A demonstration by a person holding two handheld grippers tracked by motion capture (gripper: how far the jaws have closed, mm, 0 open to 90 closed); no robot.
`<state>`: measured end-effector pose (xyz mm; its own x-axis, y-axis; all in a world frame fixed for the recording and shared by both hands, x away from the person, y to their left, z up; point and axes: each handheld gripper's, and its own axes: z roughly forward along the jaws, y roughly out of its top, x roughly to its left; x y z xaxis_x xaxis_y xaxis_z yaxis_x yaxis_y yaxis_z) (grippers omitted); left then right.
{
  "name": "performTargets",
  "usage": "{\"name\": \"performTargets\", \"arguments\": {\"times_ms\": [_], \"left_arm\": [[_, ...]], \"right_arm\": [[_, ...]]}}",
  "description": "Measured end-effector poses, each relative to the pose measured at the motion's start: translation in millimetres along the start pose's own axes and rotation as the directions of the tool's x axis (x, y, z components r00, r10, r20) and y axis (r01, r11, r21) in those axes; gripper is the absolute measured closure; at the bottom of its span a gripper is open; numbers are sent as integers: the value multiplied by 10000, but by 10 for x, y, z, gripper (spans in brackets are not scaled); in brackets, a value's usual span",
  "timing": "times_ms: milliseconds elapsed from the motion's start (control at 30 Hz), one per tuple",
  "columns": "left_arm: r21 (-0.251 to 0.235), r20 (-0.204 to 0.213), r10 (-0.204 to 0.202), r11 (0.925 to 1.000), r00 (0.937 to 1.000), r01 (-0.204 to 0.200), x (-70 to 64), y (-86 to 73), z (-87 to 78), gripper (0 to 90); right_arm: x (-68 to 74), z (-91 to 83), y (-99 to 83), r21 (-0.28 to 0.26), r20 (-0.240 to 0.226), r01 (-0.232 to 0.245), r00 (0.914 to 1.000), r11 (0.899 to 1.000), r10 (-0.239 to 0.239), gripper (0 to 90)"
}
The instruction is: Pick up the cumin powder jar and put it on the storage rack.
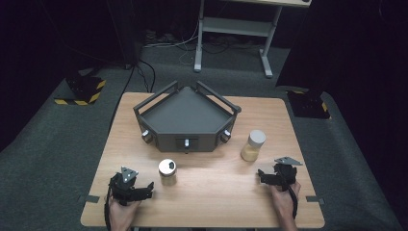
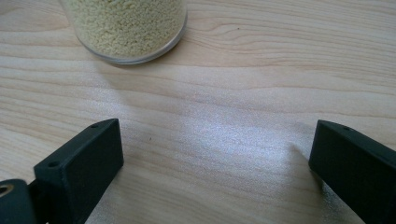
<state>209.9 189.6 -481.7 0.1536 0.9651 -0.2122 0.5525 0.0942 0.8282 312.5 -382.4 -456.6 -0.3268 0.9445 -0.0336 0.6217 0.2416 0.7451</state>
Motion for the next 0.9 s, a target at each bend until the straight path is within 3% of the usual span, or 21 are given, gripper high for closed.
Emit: {"name": "performTargets", "arguments": {"times_ms": [33, 133, 367, 900], "left_arm": [[-848, 81, -1077, 9905, 9942, 1080, -106, -138, 59, 6], [-819, 355, -1132, 9899, 9929, 1158, -144, -166, 45, 6], [-604, 941, -724, 9951, 9929, 783, -274, -195, 58, 6], [-577, 1364, -505, 9966, 9894, 588, -451, -110, 217, 18]], "right_arm": [[0, 0, 0, 0, 0, 0, 10000, 10000, 0, 21], [0, 0, 0, -2, 0, 1, 10000, 10000, -1, 21], [2, -1, -1, -3, 2, -2, 10000, 10000, 2, 22], [1, -2, -3, -14, -11, 19, 10000, 10000, -19, 24]]}}
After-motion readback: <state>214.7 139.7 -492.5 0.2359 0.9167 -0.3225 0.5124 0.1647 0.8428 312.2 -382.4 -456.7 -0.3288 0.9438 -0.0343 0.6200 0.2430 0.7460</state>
